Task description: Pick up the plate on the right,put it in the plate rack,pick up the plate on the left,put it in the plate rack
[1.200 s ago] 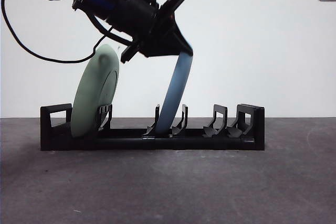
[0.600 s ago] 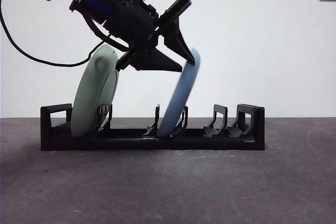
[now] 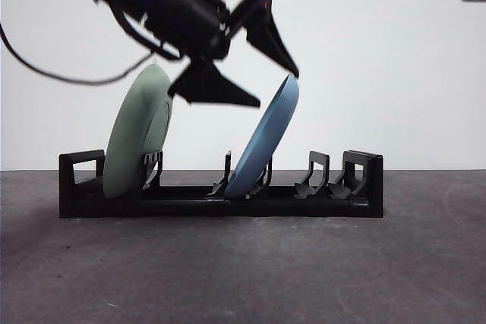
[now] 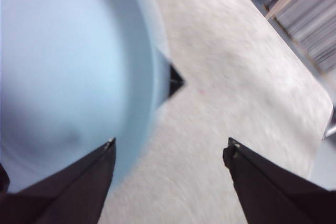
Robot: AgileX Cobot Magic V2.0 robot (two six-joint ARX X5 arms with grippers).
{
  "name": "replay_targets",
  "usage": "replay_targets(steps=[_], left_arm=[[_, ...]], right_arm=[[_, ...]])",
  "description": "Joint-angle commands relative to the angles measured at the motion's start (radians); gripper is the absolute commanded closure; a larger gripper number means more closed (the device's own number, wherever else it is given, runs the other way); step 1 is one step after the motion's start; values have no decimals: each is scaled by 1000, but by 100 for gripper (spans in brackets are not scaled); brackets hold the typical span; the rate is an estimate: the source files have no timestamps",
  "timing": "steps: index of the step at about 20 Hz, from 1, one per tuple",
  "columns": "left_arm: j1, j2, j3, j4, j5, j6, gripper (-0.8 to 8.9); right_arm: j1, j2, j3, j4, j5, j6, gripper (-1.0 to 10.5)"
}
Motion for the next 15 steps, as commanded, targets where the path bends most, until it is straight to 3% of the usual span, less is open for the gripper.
replay_targets(steps=[1,4,8,10,11,13,15], left_arm=[[-19,-81,-3,-58,-45,128,459],[-37,-177,-3,-148,-142,217,459],[-50,-404,-3,-301,-348,348,468],[-50,-515,-3,-359,-431,386,474],[-50,-566,-3,-391,-463,396,527],[-44,-655,-3,-479,-509,418,832],[-44,-720,-3,-580,-566,442,821]], right_arm=[[1,6,2,-27,-56,-46,730],[1,6,2,-56,-120,-80,730],[1,6,2,-66,-212,-119,730],[1,7,2,-66,-224,-149,842],[1,7,2,-66,-223,-164,907],[2,6,2,-70,-224,-172,957],[2,6,1,-69,-223,-172,958]])
